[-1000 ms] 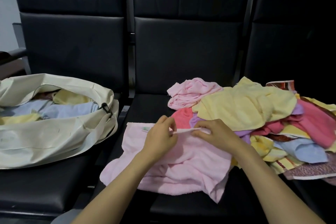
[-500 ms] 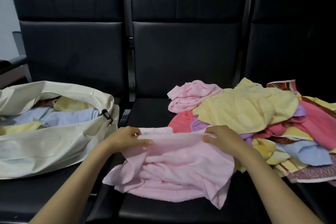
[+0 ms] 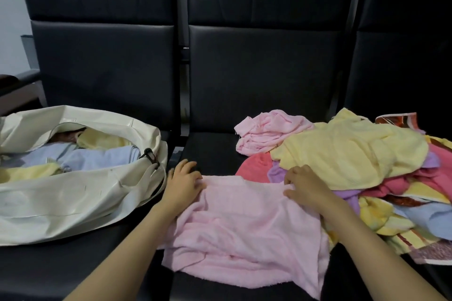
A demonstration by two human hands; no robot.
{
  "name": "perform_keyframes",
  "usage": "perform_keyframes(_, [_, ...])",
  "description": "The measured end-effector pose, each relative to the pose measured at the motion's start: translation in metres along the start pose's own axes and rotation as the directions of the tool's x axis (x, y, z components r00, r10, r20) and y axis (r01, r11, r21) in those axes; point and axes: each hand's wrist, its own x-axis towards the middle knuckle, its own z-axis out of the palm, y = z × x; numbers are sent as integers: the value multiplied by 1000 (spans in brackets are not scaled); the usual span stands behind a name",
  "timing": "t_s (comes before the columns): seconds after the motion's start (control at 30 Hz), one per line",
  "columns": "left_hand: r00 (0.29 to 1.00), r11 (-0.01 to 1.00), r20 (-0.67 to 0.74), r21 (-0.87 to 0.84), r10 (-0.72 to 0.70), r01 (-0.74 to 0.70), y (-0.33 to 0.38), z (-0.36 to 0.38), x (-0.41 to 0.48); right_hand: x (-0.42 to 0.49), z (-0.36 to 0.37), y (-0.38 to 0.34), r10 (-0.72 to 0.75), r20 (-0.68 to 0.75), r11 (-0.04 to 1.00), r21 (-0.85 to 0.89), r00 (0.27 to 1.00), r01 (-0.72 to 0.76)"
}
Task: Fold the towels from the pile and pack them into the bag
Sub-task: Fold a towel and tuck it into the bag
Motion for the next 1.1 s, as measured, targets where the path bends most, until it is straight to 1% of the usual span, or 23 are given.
perform_keyframes(0.07, [998,997,60,68,14,-19,3,0,4,0,-2,-4,-3,55,996,-90,998,8])
perform_keyframes(0.13, [997,999,74,53,-4,0,10,-1,6,-1,-4,-8,17,87,988,-152,996,-3])
perform_keyframes(0.2, [995,999,86,26,-43,41,14,-3,5,-2,-3,-9,14,93,986,-166,996,2])
perform_keyframes(0.27, [995,998,90,49,-47,43,17,-6,4,-3,-3,-9,-1,112,991,-136,994,16])
perform_keyframes(0.37, [994,995,109,96,-6,-4,17,-9,2,-3,-3,-12,-13,115,997,-81,993,22])
perform_keyframes(0.5, [981,996,174,-21,89,-87,14,-7,0,-5,1,-18,-22,39,998,-53,999,24])
perform_keyframes(0.6, [974,997,211,-4,76,-77,16,-12,-4,-6,-1,-14,-47,12,999,-11,999,47])
perform_keyframes(0.67, [982,996,172,9,80,-83,15,-17,-5,-6,-4,-10,-80,9,997,22,997,79])
perform_keyframes(0.8, [997,997,-25,33,75,-75,6,-32,-3,-8,-18,-1,-122,15,992,2,992,122])
perform_keyframes(0.9, [994,996,-74,41,80,-77,-1,-41,-4,-12,-26,4,-107,74,994,2,992,107])
perform_keyframes(0.93, [992,995,-76,22,100,-99,-4,-42,-6,-14,-27,5,-100,91,995,18,991,99])
perform_keyframes(1.0, [988,986,-66,-84,137,-142,-8,-45,-12,-20,-28,5,-95,100,995,49,991,90])
perform_keyframes(1.07, [989,973,-66,-180,132,-142,-9,-51,-20,-27,-31,0,-109,65,993,43,992,107])
perform_keyframes(1.1, [988,971,-86,-195,126,-141,-9,-54,-25,-31,-32,-2,-123,26,992,42,992,122])
